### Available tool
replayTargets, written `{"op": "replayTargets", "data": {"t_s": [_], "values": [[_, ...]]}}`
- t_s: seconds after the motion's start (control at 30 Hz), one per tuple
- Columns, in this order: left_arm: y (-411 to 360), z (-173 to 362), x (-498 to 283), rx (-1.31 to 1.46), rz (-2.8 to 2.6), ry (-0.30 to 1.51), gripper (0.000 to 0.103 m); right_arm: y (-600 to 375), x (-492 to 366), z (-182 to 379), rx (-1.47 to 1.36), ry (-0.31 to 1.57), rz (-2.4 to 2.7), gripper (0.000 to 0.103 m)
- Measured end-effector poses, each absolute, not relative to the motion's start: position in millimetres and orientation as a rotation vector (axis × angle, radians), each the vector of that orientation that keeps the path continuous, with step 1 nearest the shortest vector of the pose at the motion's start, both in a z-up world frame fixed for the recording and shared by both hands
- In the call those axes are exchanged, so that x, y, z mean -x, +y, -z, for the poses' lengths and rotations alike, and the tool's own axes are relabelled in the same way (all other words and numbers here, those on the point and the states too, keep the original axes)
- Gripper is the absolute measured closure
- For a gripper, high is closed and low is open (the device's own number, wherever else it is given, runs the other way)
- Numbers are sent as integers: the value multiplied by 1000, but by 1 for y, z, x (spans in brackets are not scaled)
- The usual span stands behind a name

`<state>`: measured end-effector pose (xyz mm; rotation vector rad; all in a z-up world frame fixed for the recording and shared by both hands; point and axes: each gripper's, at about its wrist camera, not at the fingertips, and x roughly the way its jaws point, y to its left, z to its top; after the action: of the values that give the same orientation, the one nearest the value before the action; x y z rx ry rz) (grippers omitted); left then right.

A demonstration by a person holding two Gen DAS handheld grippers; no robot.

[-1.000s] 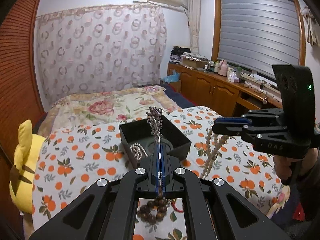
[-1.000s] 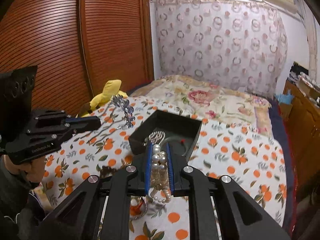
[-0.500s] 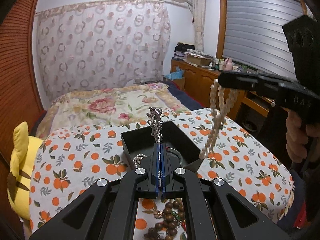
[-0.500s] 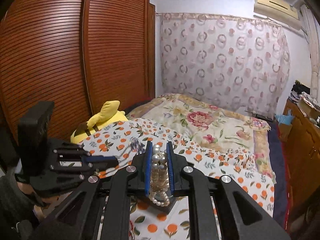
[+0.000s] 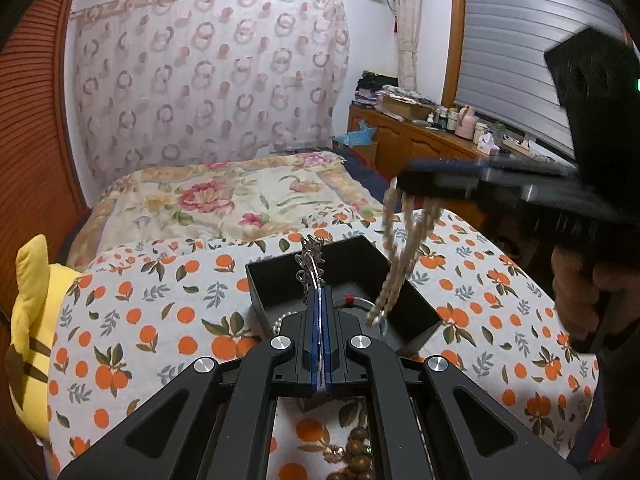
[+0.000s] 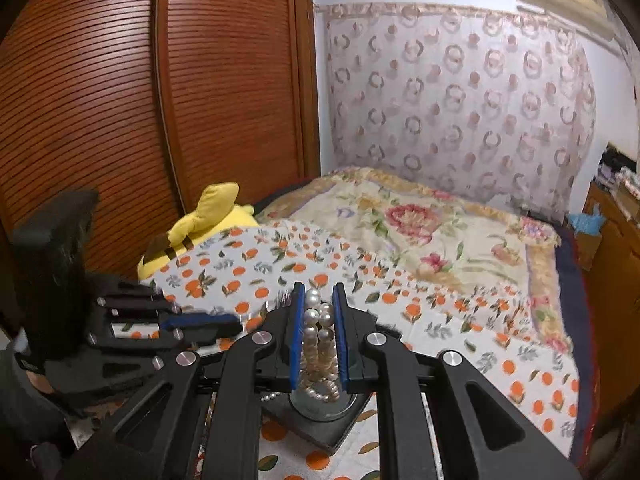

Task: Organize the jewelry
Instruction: 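Carry the hairpin with the left tool while the right lowers the pearls into the box, then open the left tool over the box while the right tool releases the pearls, then move both tools back to the remaining bracelets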

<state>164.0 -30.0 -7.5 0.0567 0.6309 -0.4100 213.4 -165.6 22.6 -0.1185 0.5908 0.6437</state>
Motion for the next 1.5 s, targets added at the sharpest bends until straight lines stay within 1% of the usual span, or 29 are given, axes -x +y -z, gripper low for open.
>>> {"op": "replayTargets", "data": {"t_s": [0.17,0.33,0.73,0.8,0.83,0.87,1.0,1.1,1.17,1.23,1.3,1.33,1.37,1.4,1.43,1.47,1.5], "values": [[-32,6,-178,-54,411,637,102,-162,-223,7,120,651,-651,87],[-36,10,-191,-57,412,653,102,-164,-230,24,106,699,-652,87],[-48,23,-205,-77,421,702,102,-181,-222,22,73,687,-623,84],[-49,23,-204,-80,410,696,100,-184,-217,23,72,689,-613,84],[-48,22,-203,-72,412,698,97,-185,-214,23,73,691,-608,84],[-47,22,-202,-67,413,698,95,-186,-210,24,74,692,-603,84],[-43,19,-187,-63,404,688,94,-193,-194,27,61,693,-590,84],[-37,16,-170,-67,394,679,89,-197,-177,31,51,693,-584,84],[-33,16,-158,-71,387,671,80,-197,-164,35,52,693,-584,84],[-28,17,-141,-77,377,662,75,-195,-151,38,46,698,-587,84],[-25,19,-129,-85,374,661,73,-194,-140,42,42,701,-590,84],[-22,21,-122,-88,372,663,69,-194,-134,44,41,704,-591,84],[-21,23,-117,-90,370,664,67,-194,-128,47,39,708,-589,84],[-19,26,-110,-95,368,667,66,-193,-122,50,36,713,-587,81],[-17,28,-105,-100,363,669,62,-193,-119,52,35,716,-585,71],[-15,31,-98,-103,355,668,52,-192,-112,56,31,722,-581,67],[-13,33,-92,-101,352,666,48,-190,-108,59,29,727,-580,60]]}}
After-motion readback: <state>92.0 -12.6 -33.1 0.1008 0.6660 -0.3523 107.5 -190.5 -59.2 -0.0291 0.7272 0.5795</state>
